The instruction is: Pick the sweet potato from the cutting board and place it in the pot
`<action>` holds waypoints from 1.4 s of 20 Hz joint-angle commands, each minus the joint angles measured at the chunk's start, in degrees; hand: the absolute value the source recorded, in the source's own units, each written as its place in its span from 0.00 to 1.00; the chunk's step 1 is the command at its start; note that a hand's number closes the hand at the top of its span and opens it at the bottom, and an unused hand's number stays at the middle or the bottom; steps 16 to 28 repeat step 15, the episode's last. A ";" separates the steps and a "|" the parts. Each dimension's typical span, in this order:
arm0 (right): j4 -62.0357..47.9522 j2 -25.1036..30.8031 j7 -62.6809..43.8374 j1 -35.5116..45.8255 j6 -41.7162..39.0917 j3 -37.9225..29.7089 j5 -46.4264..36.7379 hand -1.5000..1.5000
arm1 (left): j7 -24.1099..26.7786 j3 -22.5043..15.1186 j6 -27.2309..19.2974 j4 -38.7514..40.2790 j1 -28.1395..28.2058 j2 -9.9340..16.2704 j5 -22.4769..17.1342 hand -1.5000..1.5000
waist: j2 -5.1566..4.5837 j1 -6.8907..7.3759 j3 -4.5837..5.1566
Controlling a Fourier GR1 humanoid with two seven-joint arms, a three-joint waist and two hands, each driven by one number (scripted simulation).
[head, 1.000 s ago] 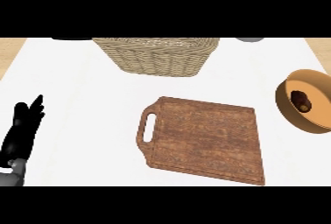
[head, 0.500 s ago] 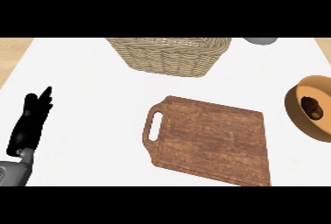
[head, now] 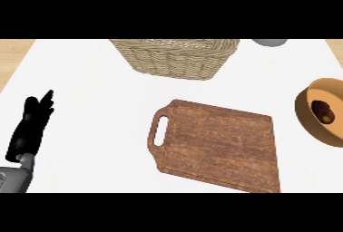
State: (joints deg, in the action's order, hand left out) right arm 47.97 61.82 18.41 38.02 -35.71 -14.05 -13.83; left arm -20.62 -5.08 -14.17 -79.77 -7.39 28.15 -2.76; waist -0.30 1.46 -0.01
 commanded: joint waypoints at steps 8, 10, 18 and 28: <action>-14.87 -5.24 -6.27 8.74 0.97 -12.99 12.67 0.00 | 0.13 1.36 1.05 -1.38 1.96 -0.18 0.08 0.50 | 0.18 -0.10 -0.03; -18.71 -4.34 -5.87 10.10 3.98 -15.11 13.08 0.00 | 2.04 2.56 2.51 -1.47 3.17 0.54 -1.07 0.50 | -0.09 0.61 -0.07; -26.28 2.35 -3.88 9.36 4.09 -19.42 14.47 0.00 | -0.90 0.08 -0.17 -2.00 0.58 -2.43 1.97 0.50 | -0.29 -0.11 -0.17; -26.28 2.35 -3.88 9.36 4.09 -19.42 14.47 0.00 | -0.90 0.08 -0.17 -2.00 0.58 -2.43 1.97 0.50 | -0.29 -0.11 -0.17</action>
